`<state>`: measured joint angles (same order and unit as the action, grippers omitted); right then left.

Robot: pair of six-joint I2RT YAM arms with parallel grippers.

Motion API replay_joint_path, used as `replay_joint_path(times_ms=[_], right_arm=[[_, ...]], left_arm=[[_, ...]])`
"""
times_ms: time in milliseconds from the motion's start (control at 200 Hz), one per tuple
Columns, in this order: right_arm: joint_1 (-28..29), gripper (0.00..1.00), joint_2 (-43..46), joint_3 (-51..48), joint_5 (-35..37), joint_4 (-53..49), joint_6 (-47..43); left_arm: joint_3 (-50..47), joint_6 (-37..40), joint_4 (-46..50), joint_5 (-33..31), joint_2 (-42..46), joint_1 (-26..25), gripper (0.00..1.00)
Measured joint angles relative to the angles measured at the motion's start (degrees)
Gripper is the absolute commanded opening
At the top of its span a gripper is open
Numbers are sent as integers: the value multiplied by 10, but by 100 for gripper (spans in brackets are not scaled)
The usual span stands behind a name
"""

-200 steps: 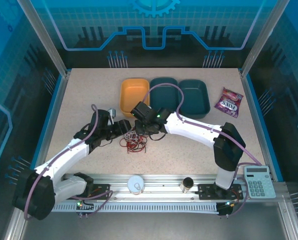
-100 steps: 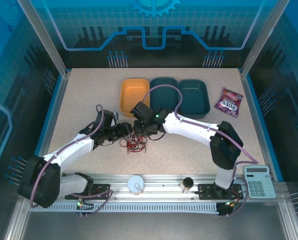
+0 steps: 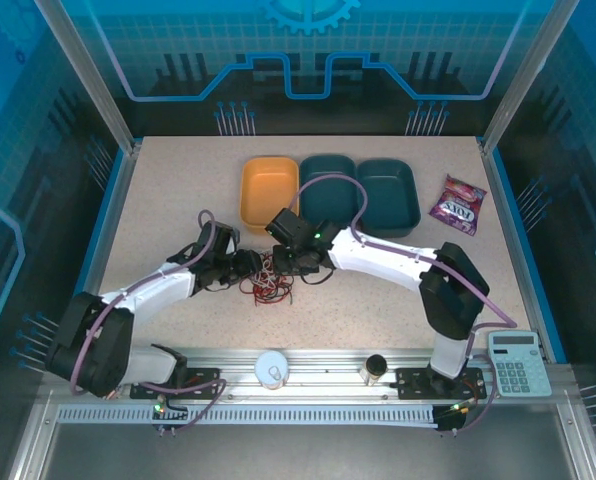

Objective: Untangle the cables
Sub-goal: Press the cables at the center of the table.

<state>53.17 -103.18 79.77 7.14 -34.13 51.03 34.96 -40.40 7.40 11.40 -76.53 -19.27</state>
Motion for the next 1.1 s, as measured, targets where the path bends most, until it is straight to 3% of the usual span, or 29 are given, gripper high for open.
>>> replay_joint_path(times_ms=[365, 1096], right_arm=[[-3, 29, 37, -19, -1, 23, 0], [-20, 26, -12, -15, -27, 33, -3]], left_arm=[[-4, 0, -17, 0, -21, 0, 32], [-6, 0, -17, 0, -21, 0, 31]])
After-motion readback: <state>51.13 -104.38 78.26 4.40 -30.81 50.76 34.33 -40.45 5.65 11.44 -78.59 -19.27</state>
